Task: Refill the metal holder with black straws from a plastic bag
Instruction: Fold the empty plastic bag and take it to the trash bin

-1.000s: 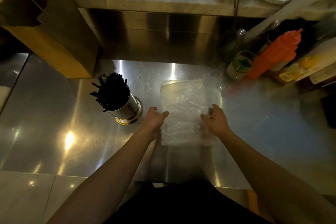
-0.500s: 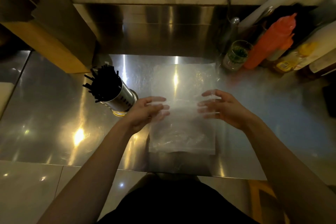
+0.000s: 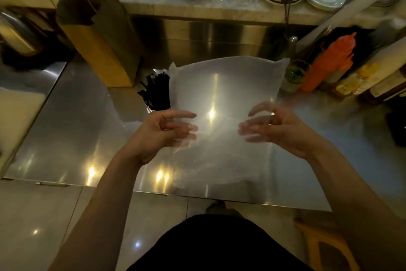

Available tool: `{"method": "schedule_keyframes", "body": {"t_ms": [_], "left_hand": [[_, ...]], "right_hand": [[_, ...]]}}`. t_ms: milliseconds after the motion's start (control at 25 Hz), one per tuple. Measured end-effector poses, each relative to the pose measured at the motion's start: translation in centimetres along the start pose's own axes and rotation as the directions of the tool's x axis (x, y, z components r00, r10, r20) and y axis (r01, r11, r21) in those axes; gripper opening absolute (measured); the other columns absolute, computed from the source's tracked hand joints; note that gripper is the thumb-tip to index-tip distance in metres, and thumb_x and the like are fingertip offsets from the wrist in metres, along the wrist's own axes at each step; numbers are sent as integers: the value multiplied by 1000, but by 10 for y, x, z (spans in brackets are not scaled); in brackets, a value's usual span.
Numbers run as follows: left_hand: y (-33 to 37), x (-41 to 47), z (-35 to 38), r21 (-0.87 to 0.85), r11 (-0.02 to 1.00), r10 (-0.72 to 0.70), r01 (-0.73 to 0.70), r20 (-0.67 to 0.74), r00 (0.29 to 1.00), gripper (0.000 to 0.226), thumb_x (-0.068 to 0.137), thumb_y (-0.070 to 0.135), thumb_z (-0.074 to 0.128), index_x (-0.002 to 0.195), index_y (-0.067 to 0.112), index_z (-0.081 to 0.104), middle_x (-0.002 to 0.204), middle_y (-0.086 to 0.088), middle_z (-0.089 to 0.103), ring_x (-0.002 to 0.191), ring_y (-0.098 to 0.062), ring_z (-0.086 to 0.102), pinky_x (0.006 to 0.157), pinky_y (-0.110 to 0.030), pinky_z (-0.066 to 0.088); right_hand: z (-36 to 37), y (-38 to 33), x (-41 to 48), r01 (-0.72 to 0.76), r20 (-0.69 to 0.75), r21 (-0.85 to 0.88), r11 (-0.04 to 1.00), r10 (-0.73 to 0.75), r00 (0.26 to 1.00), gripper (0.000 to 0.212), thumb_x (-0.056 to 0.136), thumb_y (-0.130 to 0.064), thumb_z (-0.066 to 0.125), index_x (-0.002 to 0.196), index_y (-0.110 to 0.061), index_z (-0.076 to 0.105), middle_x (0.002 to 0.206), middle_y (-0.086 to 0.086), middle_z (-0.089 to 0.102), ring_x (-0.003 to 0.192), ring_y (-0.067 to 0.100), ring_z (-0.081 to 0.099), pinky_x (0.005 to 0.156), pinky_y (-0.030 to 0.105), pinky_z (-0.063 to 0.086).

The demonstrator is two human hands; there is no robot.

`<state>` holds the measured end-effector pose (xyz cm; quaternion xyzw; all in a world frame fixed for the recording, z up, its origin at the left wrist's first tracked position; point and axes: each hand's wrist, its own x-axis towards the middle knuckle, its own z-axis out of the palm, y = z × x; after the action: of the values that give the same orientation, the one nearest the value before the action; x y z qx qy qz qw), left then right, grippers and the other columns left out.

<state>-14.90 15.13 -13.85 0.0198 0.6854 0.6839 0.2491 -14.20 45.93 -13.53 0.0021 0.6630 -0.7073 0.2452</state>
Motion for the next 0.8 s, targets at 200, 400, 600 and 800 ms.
{"method": "schedule_keyframes", "body": {"t_ms": [200,400,600,800], "left_hand": [[-16,-44,-20,80,988,142,-131,-152,978,46,82,-21,56,73,18,79,75,0,77,71,-10,72,62,-21,55],[-32,-97,-45,75,986,165,-151,-236,958,48,90,-13,50,70,22,74,92,-5,78,95,-21,73,83,-31,58],[-23,-128,-52,549,830,184,-95,-108,977,55,77,53,74,126,37,56,128,16,63,121,2,55,102,-26,42],[-30,-143,-29,408,903,153,-134,-15,988,14,83,26,76,95,19,73,85,4,77,81,-10,73,76,-19,53]], "right_hand": [[49,2,-10,72,-55,-91,993,-77,996,30,82,20,52,71,-5,65,89,14,75,83,27,73,63,30,59],[80,-2,-8,114,26,-220,969,-111,993,46,84,27,40,57,-6,59,96,12,74,90,34,72,68,37,61],[140,-35,-3,245,280,-582,775,-92,956,40,80,22,49,60,-11,61,101,14,72,98,21,71,79,42,59],[185,-43,-2,262,232,-365,893,-186,955,30,90,-1,59,112,-21,63,110,13,68,95,27,71,78,41,60]]}}
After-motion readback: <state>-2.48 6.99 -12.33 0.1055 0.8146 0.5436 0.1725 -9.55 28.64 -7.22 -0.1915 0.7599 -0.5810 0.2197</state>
